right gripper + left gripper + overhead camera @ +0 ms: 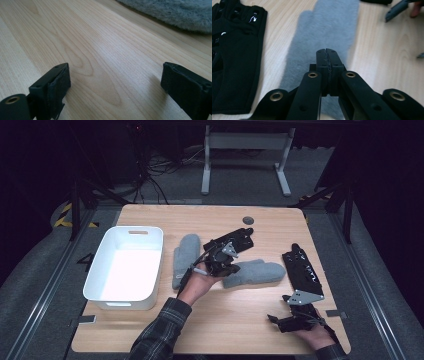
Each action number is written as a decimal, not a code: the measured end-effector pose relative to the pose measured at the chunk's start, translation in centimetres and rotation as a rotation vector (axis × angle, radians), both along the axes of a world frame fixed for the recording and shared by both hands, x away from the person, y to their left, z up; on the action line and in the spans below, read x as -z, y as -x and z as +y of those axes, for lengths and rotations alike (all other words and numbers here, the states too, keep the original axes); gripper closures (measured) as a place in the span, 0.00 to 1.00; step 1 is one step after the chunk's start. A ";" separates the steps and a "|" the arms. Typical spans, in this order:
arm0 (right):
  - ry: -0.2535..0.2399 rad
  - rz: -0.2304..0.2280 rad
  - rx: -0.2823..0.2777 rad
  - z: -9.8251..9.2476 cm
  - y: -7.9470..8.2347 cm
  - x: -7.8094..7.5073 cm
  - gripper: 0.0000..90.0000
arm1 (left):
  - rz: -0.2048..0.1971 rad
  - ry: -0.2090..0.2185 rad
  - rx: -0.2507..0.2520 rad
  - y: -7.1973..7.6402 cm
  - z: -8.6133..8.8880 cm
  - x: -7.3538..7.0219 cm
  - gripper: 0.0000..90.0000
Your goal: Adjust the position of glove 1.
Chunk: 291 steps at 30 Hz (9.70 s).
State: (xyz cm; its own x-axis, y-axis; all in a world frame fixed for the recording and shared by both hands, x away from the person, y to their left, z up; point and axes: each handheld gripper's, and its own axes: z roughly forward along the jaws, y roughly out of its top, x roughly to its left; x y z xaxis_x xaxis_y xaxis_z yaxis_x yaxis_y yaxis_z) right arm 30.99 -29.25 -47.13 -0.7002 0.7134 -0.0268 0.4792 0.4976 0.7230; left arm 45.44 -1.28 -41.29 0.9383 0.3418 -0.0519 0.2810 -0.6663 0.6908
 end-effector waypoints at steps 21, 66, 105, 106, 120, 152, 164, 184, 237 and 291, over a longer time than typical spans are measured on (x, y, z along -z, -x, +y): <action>-0.001 0.000 0.000 0.0 0.0 0.0 0.11 | 0.064 -0.065 0.008 0.6 -0.2 2.2 1.00; -0.002 -0.002 -0.001 0.0 0.1 0.0 0.11 | 0.113 -0.069 0.154 4.5 -1.4 2.8 1.00; -0.002 -0.002 -0.003 0.0 0.2 0.0 0.11 | -0.014 -0.038 -0.412 1.0 7.5 -0.4 0.65; -0.002 -0.001 -0.003 0.0 0.2 0.0 0.11 | -0.004 -0.039 -0.436 0.7 7.7 -0.3 0.63; -0.002 -0.002 -0.005 0.0 0.2 0.0 0.11 | -0.004 -0.161 -0.625 -2.1 8.3 2.5 0.56; -0.002 -0.002 -0.006 0.0 0.2 0.0 0.12 | -0.016 -0.033 -0.557 0.0 9.1 -1.4 0.97; -0.002 -0.001 -0.006 0.0 0.2 0.0 0.12 | -0.028 0.047 -0.402 1.4 8.4 -4.0 0.97; -0.004 -0.001 -0.007 0.0 0.2 0.0 0.12 | 0.070 0.179 -0.119 1.6 6.9 -3.9 0.97; -0.009 0.012 -0.013 -0.3 0.6 -0.3 0.20 | 0.119 0.147 0.155 6.5 4.6 -2.8 0.57; -0.232 0.112 -0.041 -0.2 -5.1 -4.1 1.00 | 0.203 0.088 -0.058 10.6 10.8 2.1 0.93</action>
State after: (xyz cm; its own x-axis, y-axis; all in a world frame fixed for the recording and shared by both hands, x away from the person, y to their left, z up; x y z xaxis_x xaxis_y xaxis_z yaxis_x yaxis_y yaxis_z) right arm 36.09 -29.45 -43.02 -0.7178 0.6626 0.2137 0.5458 0.3449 0.7637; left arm 34.83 9.52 -43.43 0.8846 0.3803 -0.2699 0.4561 -0.5847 0.6709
